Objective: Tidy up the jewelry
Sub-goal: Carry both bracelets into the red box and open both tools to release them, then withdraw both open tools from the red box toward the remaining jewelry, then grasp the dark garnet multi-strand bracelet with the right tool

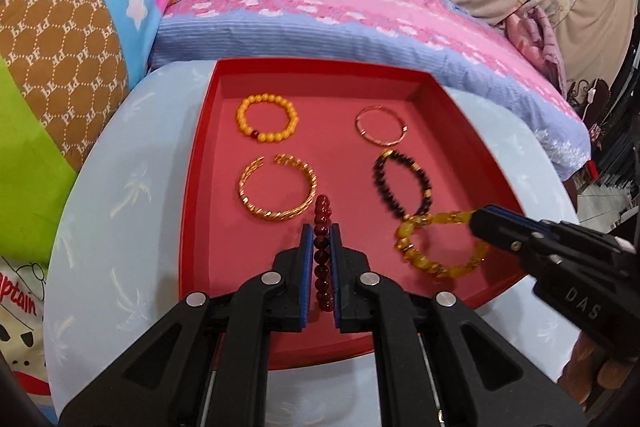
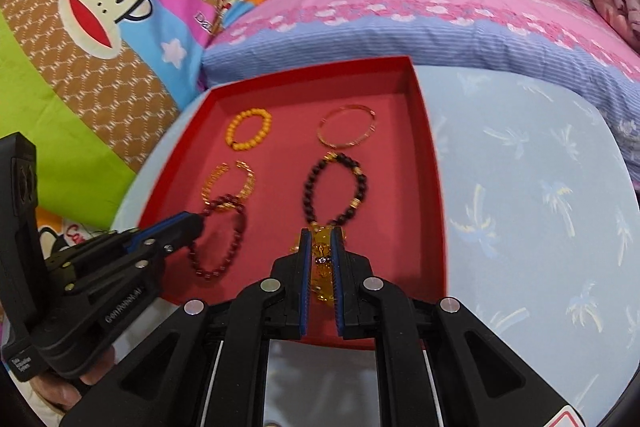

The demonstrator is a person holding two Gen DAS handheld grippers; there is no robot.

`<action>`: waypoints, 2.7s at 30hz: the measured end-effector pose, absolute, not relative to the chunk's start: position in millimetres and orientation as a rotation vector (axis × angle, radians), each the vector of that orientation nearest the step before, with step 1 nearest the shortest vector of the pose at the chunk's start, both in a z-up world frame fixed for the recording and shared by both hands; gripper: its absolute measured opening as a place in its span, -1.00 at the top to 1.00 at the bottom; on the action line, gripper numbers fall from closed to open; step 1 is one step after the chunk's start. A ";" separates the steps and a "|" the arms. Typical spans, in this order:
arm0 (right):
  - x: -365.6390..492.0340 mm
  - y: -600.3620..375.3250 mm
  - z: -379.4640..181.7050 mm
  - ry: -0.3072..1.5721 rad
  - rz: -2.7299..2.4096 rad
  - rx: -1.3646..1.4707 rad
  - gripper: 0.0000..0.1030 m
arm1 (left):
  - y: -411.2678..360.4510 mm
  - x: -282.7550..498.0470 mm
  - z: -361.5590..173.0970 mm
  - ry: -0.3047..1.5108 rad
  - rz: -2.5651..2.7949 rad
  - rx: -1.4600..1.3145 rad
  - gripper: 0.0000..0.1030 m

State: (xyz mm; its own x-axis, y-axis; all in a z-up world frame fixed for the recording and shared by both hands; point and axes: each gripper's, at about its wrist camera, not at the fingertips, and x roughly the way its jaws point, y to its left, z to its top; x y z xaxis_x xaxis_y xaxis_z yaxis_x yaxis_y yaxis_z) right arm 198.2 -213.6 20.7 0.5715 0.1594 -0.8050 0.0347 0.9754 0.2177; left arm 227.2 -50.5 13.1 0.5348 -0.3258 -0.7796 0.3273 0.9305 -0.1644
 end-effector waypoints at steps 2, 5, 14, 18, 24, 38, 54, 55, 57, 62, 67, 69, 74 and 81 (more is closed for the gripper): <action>197.0 -217.5 16.3 0.967 0.062 0.217 0.82 | -49.2 226.6 8.5 0.930 -0.378 0.016 0.85; 195.2 -220.9 11.8 0.971 0.048 0.211 0.82 | -50.3 225.4 2.8 0.936 -0.363 0.039 0.83; 181.6 -222.5 18.1 0.923 0.015 0.198 0.39 | -40.9 213.9 7.7 0.890 -0.266 0.035 -0.06; 171.9 -219.1 25.9 0.909 0.023 0.196 0.39 | -35.7 207.9 16.6 0.876 -0.261 0.025 -0.06; 148.4 -211.8 33.6 0.896 0.033 0.186 0.38 | -29.5 187.2 27.9 0.852 -0.261 0.034 -0.06; 85.4 -214.2 28.9 0.927 0.010 0.199 0.38 | 2.2 119.3 19.8 0.881 -0.254 0.008 -0.06; 24.4 -208.1 -3.6 1.006 -0.006 0.210 0.38 | 40.8 55.5 -16.1 0.968 -0.234 -0.035 -0.06; 22.8 -208.2 -4.8 1.008 -0.007 0.212 0.38 | 42.2 54.7 -17.3 0.972 -0.232 -0.041 -0.06; 20.5 -209.0 -6.6 1.011 -0.010 0.215 0.38 | 43.9 53.9 -18.5 0.976 -0.227 -0.048 -0.06; 19.4 -211.4 -7.2 1.009 -0.020 0.217 0.38 | 42.6 53.1 -16.3 0.970 -0.233 -0.053 -0.06; 23.7 -212.7 -6.9 1.004 -0.025 0.216 0.38 | 34.5 50.2 -15.8 0.969 -0.256 -0.041 -0.06; 27.7 -212.4 -7.7 1.003 -0.028 0.210 0.38 | 31.2 49.5 -16.0 0.971 -0.263 -0.038 -0.06; 37.9 -212.8 -14.5 1.013 -0.045 0.198 0.38 | 25.6 48.7 -16.3 0.975 -0.274 -0.029 -0.06; 39.4 -210.2 -20.0 1.024 -0.052 0.168 0.76 | 19.9 50.5 -16.7 0.976 -0.275 -0.020 -0.06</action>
State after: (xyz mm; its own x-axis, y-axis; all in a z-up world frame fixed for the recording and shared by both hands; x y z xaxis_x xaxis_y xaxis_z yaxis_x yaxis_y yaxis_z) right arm 39.4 -210.2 -20.0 0.5197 0.0355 -0.8536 0.1217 0.9859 0.1150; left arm 50.5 19.9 -16.7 0.5286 -0.2389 -0.8145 0.2207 0.9653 -0.1399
